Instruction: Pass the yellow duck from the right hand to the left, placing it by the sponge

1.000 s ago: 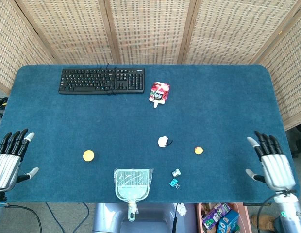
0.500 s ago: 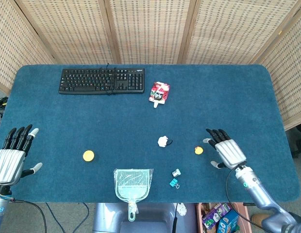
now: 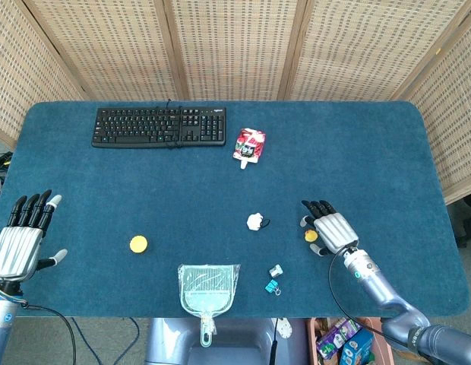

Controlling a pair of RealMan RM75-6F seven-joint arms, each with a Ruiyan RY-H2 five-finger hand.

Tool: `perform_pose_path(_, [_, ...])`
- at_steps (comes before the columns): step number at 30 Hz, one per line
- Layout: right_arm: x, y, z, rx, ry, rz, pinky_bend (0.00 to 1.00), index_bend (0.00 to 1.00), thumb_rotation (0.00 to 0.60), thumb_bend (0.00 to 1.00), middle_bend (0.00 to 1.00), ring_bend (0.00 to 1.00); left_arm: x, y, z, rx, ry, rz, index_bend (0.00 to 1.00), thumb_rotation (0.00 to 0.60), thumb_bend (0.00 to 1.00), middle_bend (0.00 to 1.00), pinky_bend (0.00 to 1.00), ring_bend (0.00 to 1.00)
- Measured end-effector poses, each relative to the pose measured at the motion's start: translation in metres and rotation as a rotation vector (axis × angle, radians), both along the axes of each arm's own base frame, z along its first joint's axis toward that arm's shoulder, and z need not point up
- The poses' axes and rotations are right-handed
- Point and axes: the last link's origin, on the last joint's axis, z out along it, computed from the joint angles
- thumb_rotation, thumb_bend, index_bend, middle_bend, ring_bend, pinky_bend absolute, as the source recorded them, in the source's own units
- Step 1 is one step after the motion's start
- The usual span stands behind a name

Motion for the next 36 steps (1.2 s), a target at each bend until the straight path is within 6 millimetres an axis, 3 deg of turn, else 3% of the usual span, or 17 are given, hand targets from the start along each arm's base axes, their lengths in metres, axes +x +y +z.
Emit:
perform_pose_path(9, [-0.01,-0.007,-0.011,0.008,0.013,-0.024,0.0,0.37,0.6,0.3,0.0,0.0,-0.001,0.002,0.0,0.001,-0.002,0.01,0.0,0.6,0.0,0.0,0.0,0.0])
perform_pose_path(15, [-0.015,-0.011,-0.013,0.002,0.028,-0.026,0.0,0.51,0.6,0.34,0.0,0.0,-0.002,0.003,-0.001,-0.002,0.001,0.017,0.0,0.6,0.0,0.0,0.0,0.0])
perform_pose_path(21, [-0.015,-0.012,-0.012,-0.008,0.018,-0.021,0.0,0.54,0.6,0.36,0.0,0.0,-0.003,0.004,-0.002,-0.009,0.0,0.024,0.0,0.6,0.0,0.0,0.0,0.0])
perform_pose_path(27, [0.009,-0.007,-0.001,-0.003,-0.068,0.028,0.0,0.54,0.6,0.36,0.0,0.0,-0.004,0.004,0.002,-0.009,-0.015,0.031,0.0,0.6,0.0,0.0,0.0,0.0])
perform_pose_path(32, [0.046,-0.007,0.004,0.021,-0.11,0.11,0.0,0.54,0.6,0.36,0.0,0.0,-0.005,0.006,0.006,-0.01,-0.032,0.038,0.0,0.6,0.0,0.0,0.0,0.0])
perform_pose_path(36, [0.076,-0.014,-0.003,0.061,-0.098,0.158,0.0,0.54,0.6,0.36,0.0,0.0,-0.007,0.009,0.006,-0.026,-0.043,0.048,0.0,0.6,0.0,0.0,0.0,0.0])
